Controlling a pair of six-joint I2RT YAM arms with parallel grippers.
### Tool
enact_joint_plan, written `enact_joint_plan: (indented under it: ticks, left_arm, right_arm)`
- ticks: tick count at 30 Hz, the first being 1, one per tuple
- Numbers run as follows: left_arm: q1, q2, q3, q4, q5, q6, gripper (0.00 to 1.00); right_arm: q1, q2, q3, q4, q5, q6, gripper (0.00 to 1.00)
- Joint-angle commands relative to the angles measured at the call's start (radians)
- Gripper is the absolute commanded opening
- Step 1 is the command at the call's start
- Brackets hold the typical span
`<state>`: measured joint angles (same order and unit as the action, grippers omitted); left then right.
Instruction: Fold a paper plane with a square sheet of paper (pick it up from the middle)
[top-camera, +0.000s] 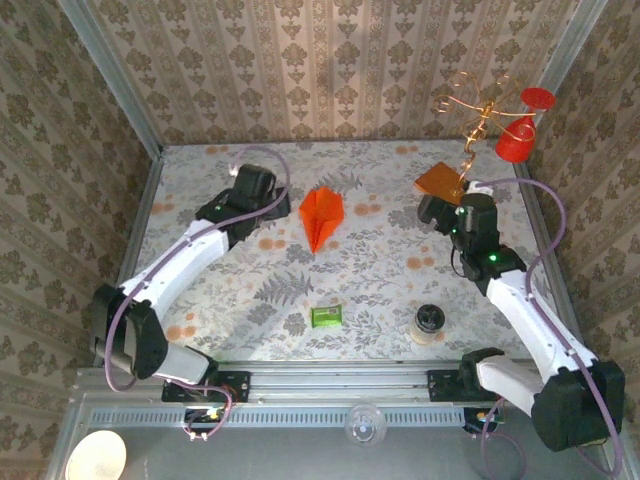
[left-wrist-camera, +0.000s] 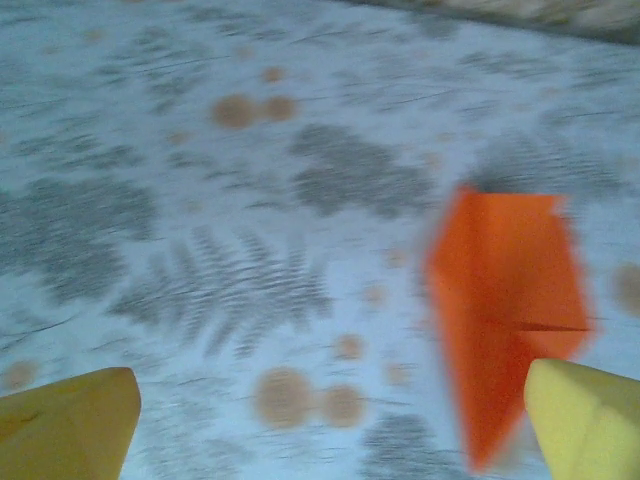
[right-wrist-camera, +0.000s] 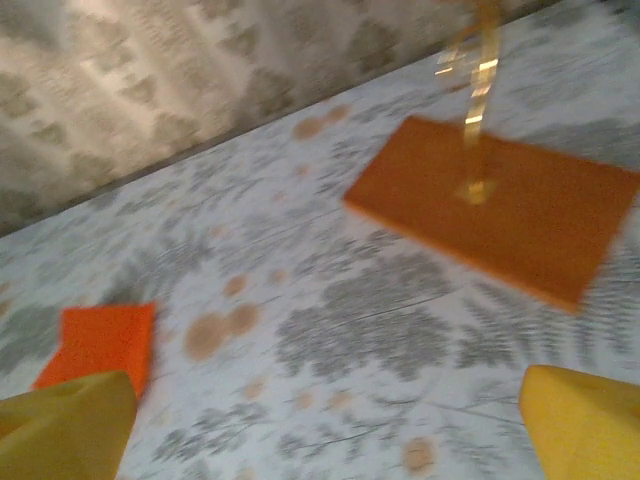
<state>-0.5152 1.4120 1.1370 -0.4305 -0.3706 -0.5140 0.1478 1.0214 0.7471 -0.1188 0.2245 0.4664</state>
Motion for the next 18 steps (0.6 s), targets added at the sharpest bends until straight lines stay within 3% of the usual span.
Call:
enact_joint_plan:
  ticks: [1, 8, 11, 18]
  left_arm:
    - [0.053, -0.064, -0.111, 0.042, -0.171, 0.053, 1.00]
    - [0.271, -0.208, -0.355, 0.176, -0.177, 0.131, 1.00]
    - [0.369, -0.245, -0.428, 0.235, -0.099, 0.169, 1.00]
    - [0.474, -0.225, -0.533, 0.393, 0.020, 0.295, 1.00]
  right_arm:
    - [-0.035, -0.028, -0.069, 0.007, 0.211, -0.028, 1.00]
    - [-0.091, -0.028, -0.182, 0.152, 0.371, -0.080, 1.00]
    - [-0.112, -0.003, -0.225, 0.204, 0.400, -0.069, 1.00]
    - [-0.126, 0.138, -0.290, 0.359, 0.390, -0.123, 1.00]
